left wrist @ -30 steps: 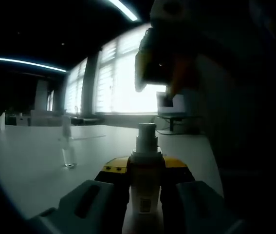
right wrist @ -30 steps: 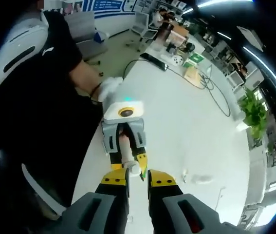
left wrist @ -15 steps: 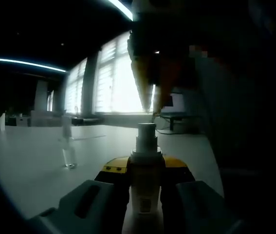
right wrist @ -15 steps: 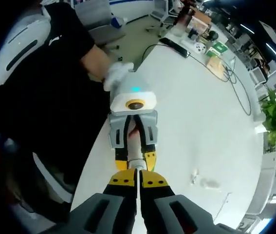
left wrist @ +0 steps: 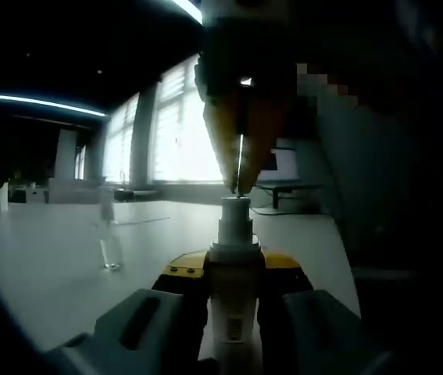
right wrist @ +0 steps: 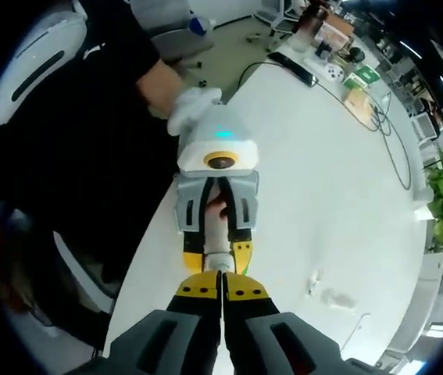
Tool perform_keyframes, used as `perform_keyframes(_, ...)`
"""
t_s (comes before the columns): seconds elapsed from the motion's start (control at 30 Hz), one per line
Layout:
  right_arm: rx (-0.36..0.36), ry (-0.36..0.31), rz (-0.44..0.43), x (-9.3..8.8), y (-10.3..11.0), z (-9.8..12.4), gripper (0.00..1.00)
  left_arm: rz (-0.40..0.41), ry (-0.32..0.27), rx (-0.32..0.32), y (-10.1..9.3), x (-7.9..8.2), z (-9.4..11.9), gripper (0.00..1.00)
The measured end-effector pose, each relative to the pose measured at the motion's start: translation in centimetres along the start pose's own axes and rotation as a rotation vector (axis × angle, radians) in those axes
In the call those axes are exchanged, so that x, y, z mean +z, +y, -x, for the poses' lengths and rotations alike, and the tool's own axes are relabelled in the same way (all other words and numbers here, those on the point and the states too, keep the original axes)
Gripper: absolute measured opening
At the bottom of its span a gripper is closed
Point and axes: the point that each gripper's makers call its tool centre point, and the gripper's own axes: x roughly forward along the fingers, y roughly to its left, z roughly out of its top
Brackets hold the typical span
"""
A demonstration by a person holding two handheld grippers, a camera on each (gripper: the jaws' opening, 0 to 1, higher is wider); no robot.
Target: Clamp pump bottle remove cover press pump head put on cover
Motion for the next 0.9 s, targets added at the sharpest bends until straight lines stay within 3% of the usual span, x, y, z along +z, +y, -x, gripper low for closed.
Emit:
perform_keyframes(0.6, 0.002, 0.018, 0.012, -0.32, -0.24, -0.09, 0.0, 0.004, -0.001, 0.004, 0.15, -0.02, -0.06, 0.14)
perform_keyframes(0.8, 0.033, 0.076, 0.023, -0.16, -0.32, -0.29, 0.0, 0.006, -0.001, 0.006, 0.21, -0.04, -0.07, 0.14)
perform_keyframes(0.9, 0.059, 0.116, -0.021, -0.26, -0.33, -0.36, 0.0, 0.007, -0.001, 0.007, 0.19, -0.03, -0.05, 0.14)
